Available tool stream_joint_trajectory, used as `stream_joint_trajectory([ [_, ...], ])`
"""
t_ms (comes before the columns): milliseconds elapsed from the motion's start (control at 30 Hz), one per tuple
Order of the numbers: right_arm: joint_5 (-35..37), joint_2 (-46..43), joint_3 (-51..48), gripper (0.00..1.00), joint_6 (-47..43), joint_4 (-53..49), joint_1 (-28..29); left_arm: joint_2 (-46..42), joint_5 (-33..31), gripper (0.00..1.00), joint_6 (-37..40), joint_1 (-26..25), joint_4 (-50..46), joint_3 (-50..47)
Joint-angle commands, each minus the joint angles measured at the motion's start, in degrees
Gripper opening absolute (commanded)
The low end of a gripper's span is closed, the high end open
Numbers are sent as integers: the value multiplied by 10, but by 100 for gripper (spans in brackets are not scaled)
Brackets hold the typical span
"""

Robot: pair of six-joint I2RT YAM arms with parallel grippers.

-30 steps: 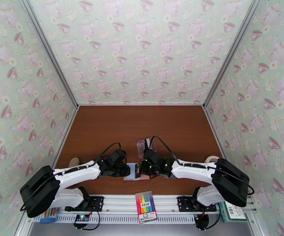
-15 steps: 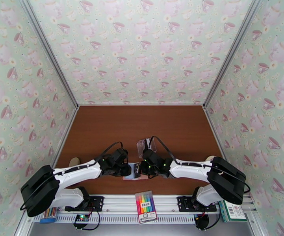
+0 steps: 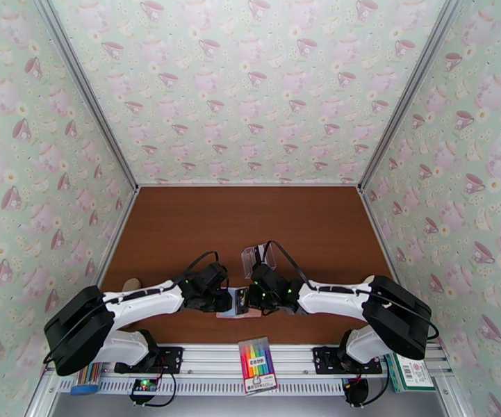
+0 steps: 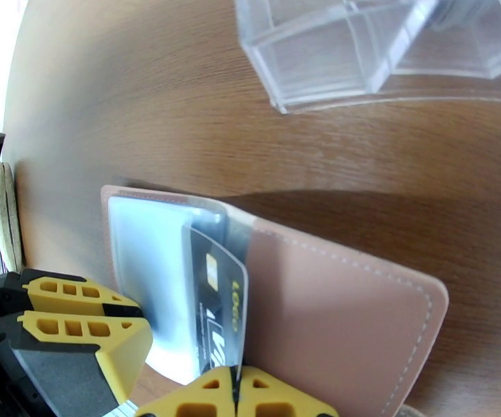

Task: Put the credit cards into the card holder

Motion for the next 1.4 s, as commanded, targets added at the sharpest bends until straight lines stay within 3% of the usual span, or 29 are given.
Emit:
stream_joint_trajectory([
  [0, 9, 24, -5, 0, 2, -27, -3, 13, -22, 21, 12, -3, -20, 5],
  [867, -19, 57, -2, 0, 2, -3, -3, 3, -26, 22, 3, -2, -11, -7],
  [1233, -10, 35, 12, 0, -18, -31, -2, -34, -39, 29, 4, -3, -33, 4],
  [1367, -1, 23, 29, 16, -33, -59, -2, -51, -44, 31, 0, -2, -31, 0],
])
